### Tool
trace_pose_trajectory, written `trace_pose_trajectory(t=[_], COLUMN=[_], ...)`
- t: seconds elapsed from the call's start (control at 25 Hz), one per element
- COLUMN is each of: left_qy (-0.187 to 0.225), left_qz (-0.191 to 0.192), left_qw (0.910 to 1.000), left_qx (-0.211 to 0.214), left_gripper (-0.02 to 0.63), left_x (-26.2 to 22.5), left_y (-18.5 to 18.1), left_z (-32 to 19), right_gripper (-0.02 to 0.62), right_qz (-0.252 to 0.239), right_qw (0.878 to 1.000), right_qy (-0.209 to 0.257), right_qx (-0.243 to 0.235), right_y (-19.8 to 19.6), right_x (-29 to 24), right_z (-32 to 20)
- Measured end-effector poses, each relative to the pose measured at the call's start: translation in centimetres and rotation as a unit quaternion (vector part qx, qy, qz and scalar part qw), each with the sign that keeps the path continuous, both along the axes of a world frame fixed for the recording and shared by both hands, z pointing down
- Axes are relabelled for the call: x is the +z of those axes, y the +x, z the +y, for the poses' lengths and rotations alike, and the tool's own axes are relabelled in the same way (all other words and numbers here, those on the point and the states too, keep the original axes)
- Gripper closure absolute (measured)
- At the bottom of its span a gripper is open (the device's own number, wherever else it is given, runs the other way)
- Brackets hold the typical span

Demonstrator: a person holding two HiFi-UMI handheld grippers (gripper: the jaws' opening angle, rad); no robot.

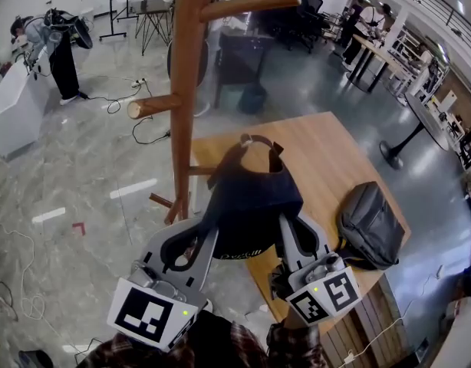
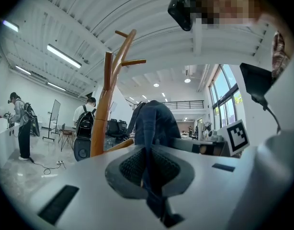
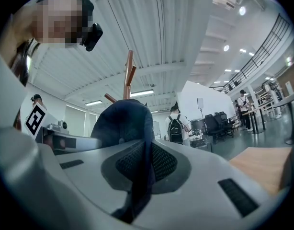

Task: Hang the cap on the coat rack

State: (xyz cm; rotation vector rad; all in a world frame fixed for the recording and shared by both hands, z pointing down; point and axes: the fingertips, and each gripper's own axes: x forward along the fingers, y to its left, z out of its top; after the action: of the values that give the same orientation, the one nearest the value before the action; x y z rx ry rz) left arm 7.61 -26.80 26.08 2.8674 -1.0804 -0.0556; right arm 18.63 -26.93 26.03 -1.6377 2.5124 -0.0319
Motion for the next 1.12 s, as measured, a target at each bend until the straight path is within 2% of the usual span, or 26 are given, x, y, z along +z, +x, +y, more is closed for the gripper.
trace_pose_trajectory(t=[0.2,0.4,0.92,1.12], left_qy=[-0.014,-0.05,-0.073,-0.082], left_qz=[-0.008,-0.012,-0.04,-0.047], left_qw=[0.9999,0.9987,0.9954,0.9933], left_qx=[0.006,-0.005,-0.048,-0.067], left_gripper=[0.588,0.588,0.588,0.588], left_x=[1.4,3.4,8.1,9.8], left_y=[0.7,0.9,0.4,-0.8], left_z=[-1.0,-1.8,-2.5,-2.4], right_gripper=[0.571,0.571,0.571,0.571], right_qz=[-0.002,-0.001,-0.004,0.0], right_qw=[1.0,0.999,0.995,0.993], right_qy=[-0.015,-0.036,-0.078,-0.088], right_qx=[0.0,-0.014,-0.06,-0.077], right_y=[0.6,0.5,-0.4,-2.0], right_x=[1.4,3.7,8.9,10.8], right_z=[-1.8,-3.4,-5.7,-6.3])
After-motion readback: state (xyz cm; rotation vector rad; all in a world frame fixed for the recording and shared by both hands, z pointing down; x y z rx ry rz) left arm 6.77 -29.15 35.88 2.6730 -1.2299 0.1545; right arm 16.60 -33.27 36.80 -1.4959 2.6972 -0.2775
